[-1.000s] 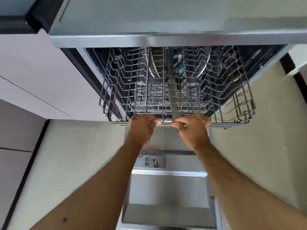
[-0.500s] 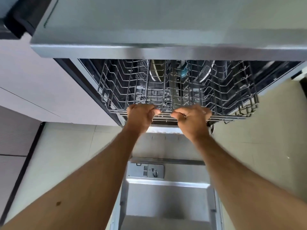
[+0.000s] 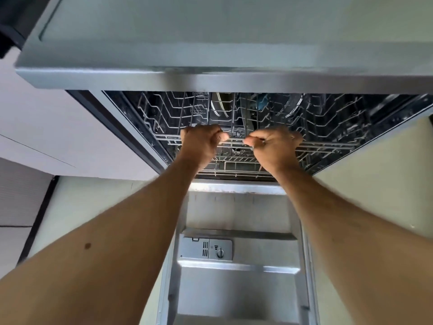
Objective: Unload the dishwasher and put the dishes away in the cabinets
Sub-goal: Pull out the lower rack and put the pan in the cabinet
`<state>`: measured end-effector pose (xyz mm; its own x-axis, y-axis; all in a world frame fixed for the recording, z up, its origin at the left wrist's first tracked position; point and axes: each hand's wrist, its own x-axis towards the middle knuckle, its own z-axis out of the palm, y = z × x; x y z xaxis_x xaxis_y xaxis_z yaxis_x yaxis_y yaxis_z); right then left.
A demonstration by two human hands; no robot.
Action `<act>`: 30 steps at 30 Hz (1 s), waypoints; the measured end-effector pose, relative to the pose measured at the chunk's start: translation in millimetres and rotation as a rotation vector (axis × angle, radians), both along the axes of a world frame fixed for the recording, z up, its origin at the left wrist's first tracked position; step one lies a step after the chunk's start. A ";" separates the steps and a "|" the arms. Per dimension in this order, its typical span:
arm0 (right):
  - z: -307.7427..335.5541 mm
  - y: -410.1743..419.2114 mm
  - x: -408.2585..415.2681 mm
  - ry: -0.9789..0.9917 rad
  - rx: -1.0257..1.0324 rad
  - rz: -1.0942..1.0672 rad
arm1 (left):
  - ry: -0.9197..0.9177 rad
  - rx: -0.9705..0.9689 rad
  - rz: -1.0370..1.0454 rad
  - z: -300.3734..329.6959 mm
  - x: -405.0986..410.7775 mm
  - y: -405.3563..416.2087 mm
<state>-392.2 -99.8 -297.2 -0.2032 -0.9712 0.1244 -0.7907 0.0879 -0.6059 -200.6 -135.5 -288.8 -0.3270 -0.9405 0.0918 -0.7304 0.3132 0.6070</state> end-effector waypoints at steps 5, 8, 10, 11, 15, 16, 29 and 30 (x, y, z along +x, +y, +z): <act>-4.7 -5.6 3.2 0.058 -0.062 -0.012 | -0.043 -0.026 0.000 -2.0 1.5 -9.1; -1.5 -10.5 3.0 0.056 -0.053 -0.008 | -0.025 -0.023 -0.002 -0.1 0.1 -14.3; -1.0 -13.5 1.5 0.049 -0.050 -0.004 | -0.018 -0.012 0.004 1.3 -1.8 -15.4; -0.8 -13.1 0.8 0.046 -0.044 -0.003 | -0.018 -0.018 0.007 0.4 -2.3 -14.9; -3.9 -11.9 0.9 0.032 -0.046 0.000 | -0.007 -0.025 0.027 -3.8 -2.2 -13.5; -5.0 -12.0 0.5 0.027 -0.051 -0.001 | -0.009 -0.030 0.030 -4.4 -2.4 -13.4; -12.4 -5.5 -1.2 0.003 -0.173 0.037 | -0.032 -0.105 0.066 -17.2 0.3 -17.0; -13.4 -4.2 -1.1 0.004 -0.210 0.051 | -0.036 -0.109 0.062 -15.6 -0.3 -16.9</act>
